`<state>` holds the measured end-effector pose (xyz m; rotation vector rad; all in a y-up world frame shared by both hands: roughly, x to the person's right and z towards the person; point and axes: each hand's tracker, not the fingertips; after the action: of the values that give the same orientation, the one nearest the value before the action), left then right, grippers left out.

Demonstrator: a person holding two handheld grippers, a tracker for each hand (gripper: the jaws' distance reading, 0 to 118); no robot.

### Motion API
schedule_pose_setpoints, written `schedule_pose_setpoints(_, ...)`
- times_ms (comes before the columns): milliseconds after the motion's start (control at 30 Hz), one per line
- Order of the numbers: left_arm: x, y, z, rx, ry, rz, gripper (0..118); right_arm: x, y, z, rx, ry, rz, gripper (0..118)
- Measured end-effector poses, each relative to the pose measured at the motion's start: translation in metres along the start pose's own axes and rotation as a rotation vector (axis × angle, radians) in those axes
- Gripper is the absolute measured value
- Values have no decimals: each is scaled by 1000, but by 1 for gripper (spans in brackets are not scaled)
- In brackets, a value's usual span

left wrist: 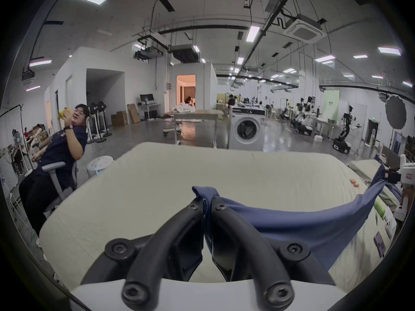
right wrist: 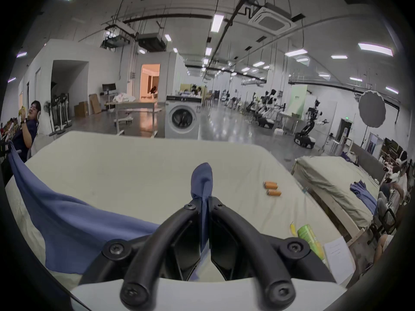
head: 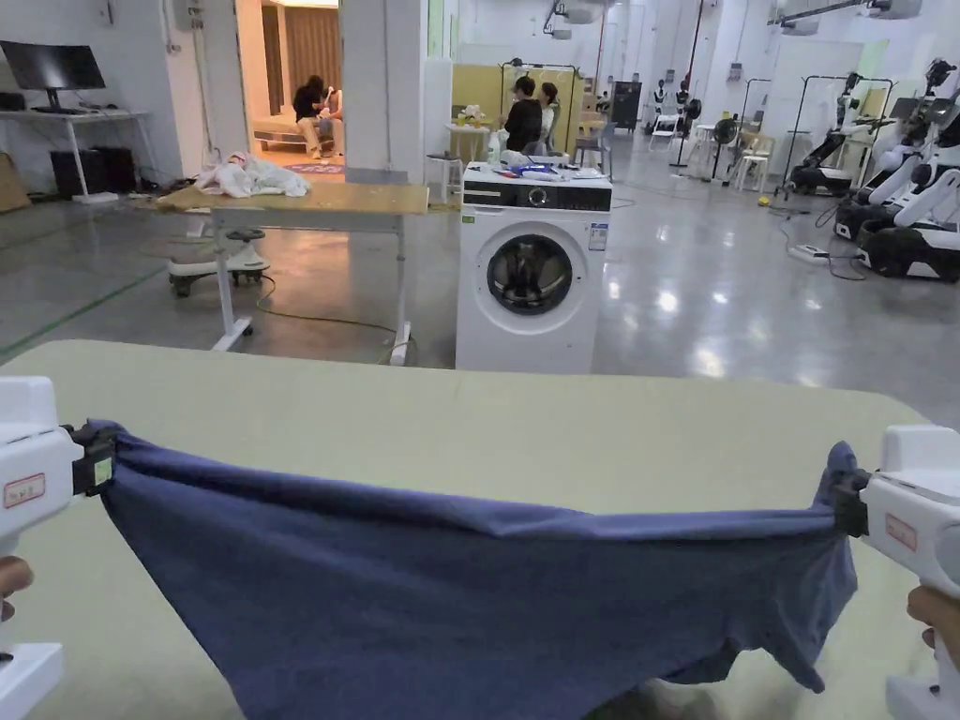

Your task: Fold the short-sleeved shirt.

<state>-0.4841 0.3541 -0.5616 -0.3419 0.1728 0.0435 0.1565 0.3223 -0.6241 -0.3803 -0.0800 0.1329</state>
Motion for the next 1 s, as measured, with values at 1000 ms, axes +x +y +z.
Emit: schedule_pose_setpoints(1000, 5, 153, -50, 169, 43, -62, 2, -8, 177, 12, 277, -104, -43, 3)
